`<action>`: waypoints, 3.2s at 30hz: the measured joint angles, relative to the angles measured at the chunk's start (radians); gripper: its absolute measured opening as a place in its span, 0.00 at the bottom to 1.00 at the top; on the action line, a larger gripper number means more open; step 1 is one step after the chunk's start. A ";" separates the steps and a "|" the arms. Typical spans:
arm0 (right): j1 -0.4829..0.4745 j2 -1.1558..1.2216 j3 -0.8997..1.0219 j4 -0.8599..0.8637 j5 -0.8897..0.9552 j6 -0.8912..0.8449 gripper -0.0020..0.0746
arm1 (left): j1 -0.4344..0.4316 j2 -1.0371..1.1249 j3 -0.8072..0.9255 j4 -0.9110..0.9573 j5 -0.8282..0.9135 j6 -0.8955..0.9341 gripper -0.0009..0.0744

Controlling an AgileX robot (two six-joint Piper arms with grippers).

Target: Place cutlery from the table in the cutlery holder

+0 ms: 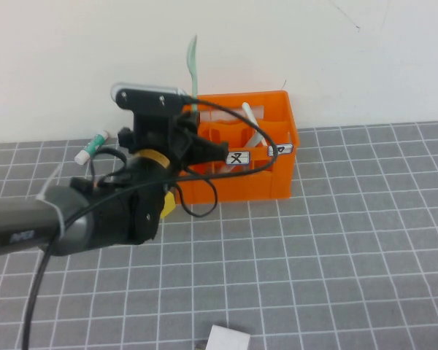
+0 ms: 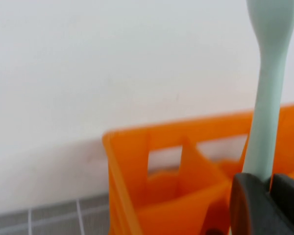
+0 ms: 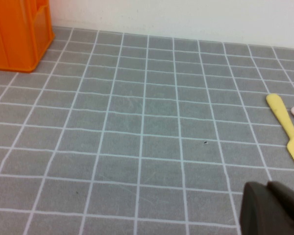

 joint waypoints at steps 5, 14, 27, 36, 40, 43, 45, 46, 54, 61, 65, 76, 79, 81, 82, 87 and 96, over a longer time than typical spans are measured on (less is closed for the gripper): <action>0.000 0.000 0.000 0.000 0.000 0.000 0.02 | 0.000 0.050 0.000 0.000 0.000 -0.002 0.05; 0.000 0.000 0.000 0.000 0.000 0.000 0.02 | 0.000 0.064 0.000 0.000 -0.006 0.009 0.06; 0.000 0.000 0.000 0.000 0.000 0.000 0.02 | 0.000 0.061 0.000 -0.021 0.002 0.021 0.39; 0.000 0.000 0.000 0.000 0.000 0.000 0.02 | 0.000 -0.182 0.017 -0.085 0.138 0.219 0.24; 0.000 0.000 0.000 0.000 0.000 0.000 0.02 | 0.000 -0.365 0.086 -0.085 0.205 0.265 0.06; 0.000 0.000 0.000 0.000 0.000 0.000 0.02 | 0.000 -0.477 0.183 -0.085 0.222 0.273 0.03; 0.000 0.000 0.000 0.000 0.000 0.000 0.02 | 0.000 -0.541 0.265 -0.085 0.229 0.277 0.02; 0.000 0.000 0.000 0.000 0.000 0.000 0.02 | 0.000 -0.575 0.308 -0.085 0.234 0.277 0.02; 0.000 0.000 0.000 0.000 0.000 0.000 0.02 | 0.000 -0.799 0.583 -0.085 0.248 0.279 0.01; 0.000 0.000 0.000 -0.004 0.000 0.000 0.02 | 0.000 -0.833 0.743 -0.170 0.111 0.310 0.01; 0.000 0.000 0.000 -0.004 0.000 0.000 0.02 | 0.000 -0.906 0.820 -0.190 0.056 0.310 0.01; 0.000 0.000 0.000 -0.006 0.000 0.000 0.02 | 0.000 -1.251 1.007 -0.272 0.075 0.354 0.01; 0.000 0.000 0.000 -0.006 0.000 0.000 0.02 | 0.000 -1.343 1.046 -0.299 0.085 0.396 0.01; 0.000 0.000 0.000 -0.006 0.000 0.000 0.02 | 0.011 -1.382 1.056 -0.305 0.090 0.409 0.01; 0.000 0.000 0.000 -0.006 0.000 0.000 0.02 | 0.020 -1.394 1.059 -0.305 0.093 0.411 0.01; 0.000 0.000 0.000 -0.007 0.000 0.000 0.02 | 0.153 -1.482 1.060 -0.239 0.218 0.385 0.01; 0.000 0.000 0.000 -0.007 0.000 0.000 0.02 | 0.440 -1.579 1.065 0.098 0.539 0.005 0.01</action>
